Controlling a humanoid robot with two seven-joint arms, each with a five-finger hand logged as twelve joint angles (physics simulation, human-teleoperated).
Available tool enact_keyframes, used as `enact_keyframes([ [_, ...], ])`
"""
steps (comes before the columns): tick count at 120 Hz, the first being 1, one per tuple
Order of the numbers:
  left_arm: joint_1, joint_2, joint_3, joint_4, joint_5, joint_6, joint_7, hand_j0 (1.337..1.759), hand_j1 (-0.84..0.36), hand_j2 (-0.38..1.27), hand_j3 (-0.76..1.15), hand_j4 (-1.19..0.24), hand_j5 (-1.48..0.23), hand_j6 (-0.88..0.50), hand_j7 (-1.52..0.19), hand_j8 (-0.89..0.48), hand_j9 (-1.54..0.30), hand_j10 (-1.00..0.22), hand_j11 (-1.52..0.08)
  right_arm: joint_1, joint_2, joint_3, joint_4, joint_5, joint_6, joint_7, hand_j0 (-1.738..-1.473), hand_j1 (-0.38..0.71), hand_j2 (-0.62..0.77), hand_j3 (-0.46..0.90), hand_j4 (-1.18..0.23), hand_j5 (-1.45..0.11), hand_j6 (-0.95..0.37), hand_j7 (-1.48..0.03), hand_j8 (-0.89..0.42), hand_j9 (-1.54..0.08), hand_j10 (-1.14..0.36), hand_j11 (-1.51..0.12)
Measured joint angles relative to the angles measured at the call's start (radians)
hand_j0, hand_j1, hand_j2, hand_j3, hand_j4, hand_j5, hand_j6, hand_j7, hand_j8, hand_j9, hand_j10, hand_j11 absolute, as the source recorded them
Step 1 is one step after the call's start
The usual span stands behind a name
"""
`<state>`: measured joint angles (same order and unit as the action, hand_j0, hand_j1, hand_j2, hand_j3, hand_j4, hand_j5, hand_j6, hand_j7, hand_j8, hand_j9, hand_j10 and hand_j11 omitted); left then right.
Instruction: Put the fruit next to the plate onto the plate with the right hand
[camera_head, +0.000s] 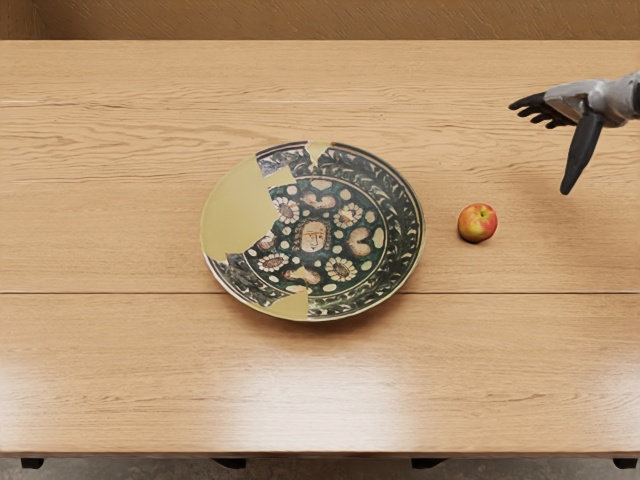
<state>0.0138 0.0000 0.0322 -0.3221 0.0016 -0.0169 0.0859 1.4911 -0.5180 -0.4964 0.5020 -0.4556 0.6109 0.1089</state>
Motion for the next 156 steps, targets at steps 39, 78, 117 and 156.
enact_keyframes([
  [39,0.0,0.0,0.0,0.0,0.0,0.0,0.0,1.658,0.35,0.0,0.0,0.0,0.0,0.0,0.0,0.0,0.0,0.0,0.0,0.089,0.1,-0.062,-0.002,-0.127,0.0,-0.026,-1.658,-0.33,0.0,0.0,-0.02,-0.02,-0.02,-0.02,-0.02,-0.02,-0.02,-0.02],
  [78,0.0,0.0,0.0,0.0,0.0,0.0,0.0,1.658,0.35,0.0,0.0,0.0,0.0,0.0,0.0,0.0,0.0,0.0,0.0,0.12,0.112,-0.007,0.226,-0.151,0.0,-0.316,-1.658,-0.33,0.0,0.0,-0.02,-0.02,-0.02,-0.02,-0.02,-0.02,-0.02,-0.02],
  [117,0.0,0.0,0.0,0.0,0.0,0.0,0.0,1.658,0.35,0.0,0.0,0.0,0.0,0.0,0.0,0.0,0.0,0.0,0.0,0.142,-0.036,0.148,0.571,-0.161,-0.056,-0.671,-1.658,-0.33,0.0,0.0,-0.02,-0.03,-0.02,-0.03,-0.02,-0.03,-0.02,-0.03],
  [156,0.0,0.0,0.0,0.0,0.0,0.0,0.0,1.658,0.35,0.0,0.0,0.0,0.0,0.0,0.0,0.0,0.0,0.0,0.0,0.105,-0.072,0.178,0.802,-0.177,-0.434,-0.711,-1.658,-0.32,0.0,0.0,-0.03,-0.03,-0.03,-0.03,-0.03,-0.03,-0.02,-0.03],
])
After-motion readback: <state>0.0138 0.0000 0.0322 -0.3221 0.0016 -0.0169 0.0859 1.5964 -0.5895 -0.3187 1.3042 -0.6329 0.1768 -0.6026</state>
